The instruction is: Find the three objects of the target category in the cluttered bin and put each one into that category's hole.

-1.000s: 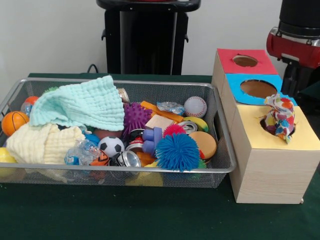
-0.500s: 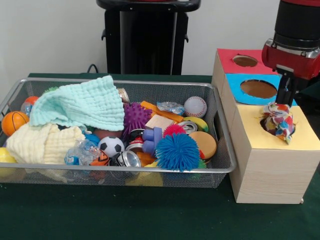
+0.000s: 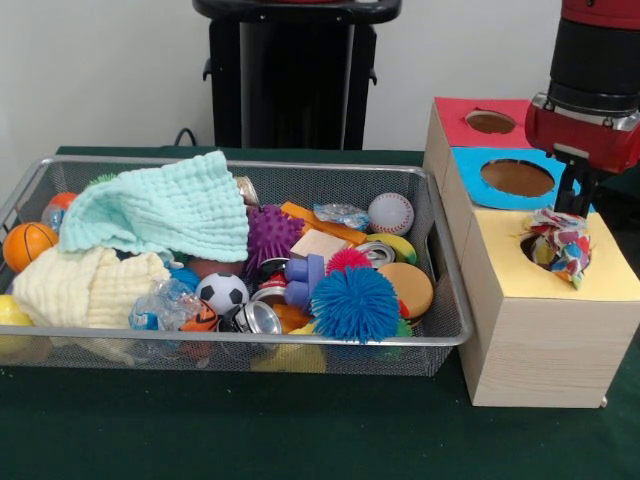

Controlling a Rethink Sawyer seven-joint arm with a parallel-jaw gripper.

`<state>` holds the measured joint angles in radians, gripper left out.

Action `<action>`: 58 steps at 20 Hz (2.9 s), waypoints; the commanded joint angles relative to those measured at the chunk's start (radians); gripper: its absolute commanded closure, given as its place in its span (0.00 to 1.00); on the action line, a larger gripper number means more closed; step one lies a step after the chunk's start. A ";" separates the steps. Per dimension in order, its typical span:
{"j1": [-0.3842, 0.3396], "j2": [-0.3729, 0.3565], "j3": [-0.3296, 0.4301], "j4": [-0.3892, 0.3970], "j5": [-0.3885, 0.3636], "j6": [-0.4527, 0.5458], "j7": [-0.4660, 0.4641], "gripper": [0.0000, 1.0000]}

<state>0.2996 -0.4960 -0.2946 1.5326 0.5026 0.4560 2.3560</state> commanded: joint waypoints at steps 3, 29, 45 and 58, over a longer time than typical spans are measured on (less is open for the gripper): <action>-0.017 0.095 0.082 0.043 -0.013 -0.083 0.149 1.00; 0.012 0.227 -0.059 -0.103 0.017 -0.049 0.197 1.00; -0.021 0.147 0.002 -0.020 0.018 0.020 0.154 1.00; -0.010 0.041 0.009 0.042 0.018 0.100 0.145 1.00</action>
<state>0.3263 -0.4076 -0.3874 1.4602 0.5096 0.4265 2.3560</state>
